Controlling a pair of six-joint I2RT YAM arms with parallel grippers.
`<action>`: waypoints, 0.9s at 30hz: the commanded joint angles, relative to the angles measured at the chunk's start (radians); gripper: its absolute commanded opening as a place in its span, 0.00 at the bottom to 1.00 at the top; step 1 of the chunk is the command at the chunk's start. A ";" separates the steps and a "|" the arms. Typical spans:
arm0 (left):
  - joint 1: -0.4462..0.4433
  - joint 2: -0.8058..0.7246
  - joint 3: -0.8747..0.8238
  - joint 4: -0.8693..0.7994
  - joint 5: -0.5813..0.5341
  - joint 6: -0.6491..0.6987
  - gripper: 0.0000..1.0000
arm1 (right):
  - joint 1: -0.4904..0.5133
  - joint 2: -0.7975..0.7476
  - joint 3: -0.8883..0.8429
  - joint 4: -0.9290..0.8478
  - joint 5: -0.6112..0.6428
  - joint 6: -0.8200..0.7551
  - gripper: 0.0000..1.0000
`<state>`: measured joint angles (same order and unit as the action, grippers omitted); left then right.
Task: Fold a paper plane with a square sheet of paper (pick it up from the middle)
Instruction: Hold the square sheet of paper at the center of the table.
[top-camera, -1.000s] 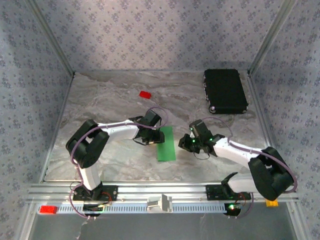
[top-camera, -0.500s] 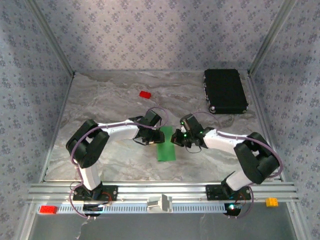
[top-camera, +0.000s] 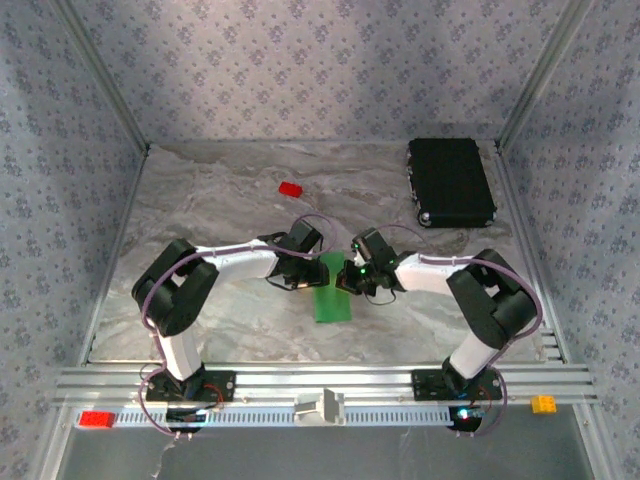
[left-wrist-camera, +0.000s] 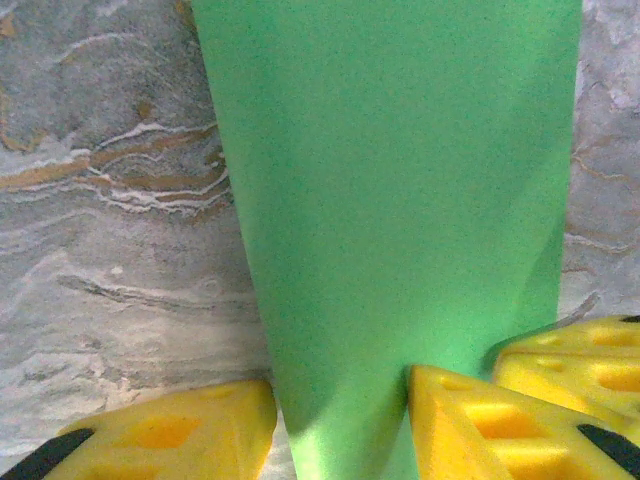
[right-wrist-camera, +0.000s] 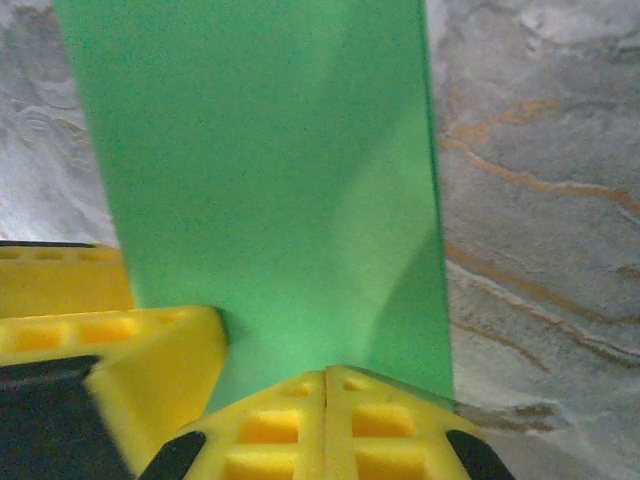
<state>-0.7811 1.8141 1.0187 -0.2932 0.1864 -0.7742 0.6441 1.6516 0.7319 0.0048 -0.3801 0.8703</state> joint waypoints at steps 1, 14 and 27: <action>-0.002 0.112 -0.046 0.043 -0.093 0.027 0.44 | 0.009 0.036 -0.010 -0.050 0.021 -0.037 0.04; 0.006 -0.173 -0.019 0.024 -0.053 0.044 0.50 | -0.024 0.024 -0.059 -0.130 0.053 -0.118 0.04; 0.086 -0.161 -0.142 0.398 0.351 -0.064 0.00 | -0.034 0.045 -0.058 -0.104 0.039 -0.092 0.04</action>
<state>-0.6971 1.6196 0.8974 0.0010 0.4194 -0.8162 0.6193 1.6501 0.6994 0.0425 -0.4053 0.7849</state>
